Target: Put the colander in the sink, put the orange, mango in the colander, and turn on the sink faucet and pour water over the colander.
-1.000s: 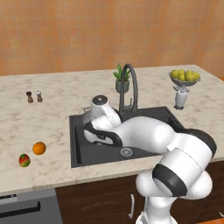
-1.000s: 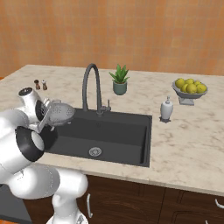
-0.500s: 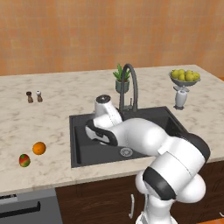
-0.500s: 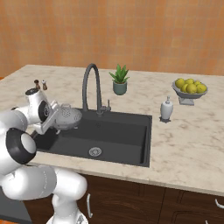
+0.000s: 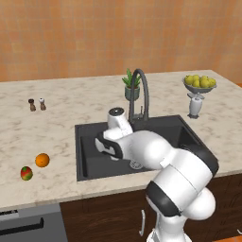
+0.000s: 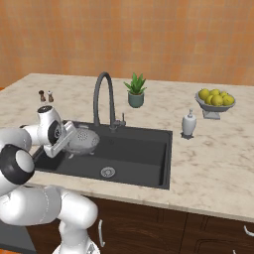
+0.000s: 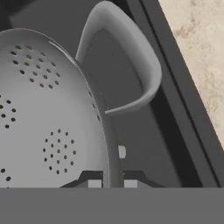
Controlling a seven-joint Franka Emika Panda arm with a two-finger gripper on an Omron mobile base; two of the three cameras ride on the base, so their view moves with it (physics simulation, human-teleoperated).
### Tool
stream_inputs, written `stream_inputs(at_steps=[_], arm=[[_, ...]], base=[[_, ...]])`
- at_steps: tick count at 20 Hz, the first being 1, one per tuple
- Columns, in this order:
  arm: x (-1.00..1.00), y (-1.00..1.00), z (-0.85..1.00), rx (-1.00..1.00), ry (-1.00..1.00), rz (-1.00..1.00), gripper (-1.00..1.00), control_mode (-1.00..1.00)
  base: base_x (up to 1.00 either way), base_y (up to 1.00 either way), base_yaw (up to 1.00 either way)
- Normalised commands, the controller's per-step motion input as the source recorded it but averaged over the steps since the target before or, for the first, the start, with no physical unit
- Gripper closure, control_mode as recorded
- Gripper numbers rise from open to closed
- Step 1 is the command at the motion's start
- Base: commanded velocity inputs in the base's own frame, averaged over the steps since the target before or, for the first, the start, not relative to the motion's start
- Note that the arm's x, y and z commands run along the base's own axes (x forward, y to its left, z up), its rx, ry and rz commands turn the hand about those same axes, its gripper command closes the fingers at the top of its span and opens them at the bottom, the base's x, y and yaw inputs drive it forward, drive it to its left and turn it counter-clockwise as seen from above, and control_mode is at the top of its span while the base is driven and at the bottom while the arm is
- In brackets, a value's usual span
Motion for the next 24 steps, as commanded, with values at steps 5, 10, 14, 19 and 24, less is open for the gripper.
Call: stream_inputs(at_steps=[5, 10, 14, 19, 24], arm=[[0.05, 0.36, -0.14, 0.00, 0.00, -0.45, 1.00, -1.00], [0.10, 0.32, -0.05, 0.00, 0.02, -0.46, 1.00, -1.00], [0.01, 0.34, -0.02, 0.00, 0.04, -0.55, 1.00, -1.00], [0.11, 0.47, -0.02, 0.00, 0.02, -0.55, 1.00, -1.00], [0.43, 0.35, 0.00, -0.05, 0.01, -0.39, 1.00, -1.00]], base=[[0.00, 0.00, 0.00], [0.00, 0.00, 0.00], [0.00, 0.00, 0.00], [0.00, 0.00, 0.00], [0.00, 0.00, 0.00]])
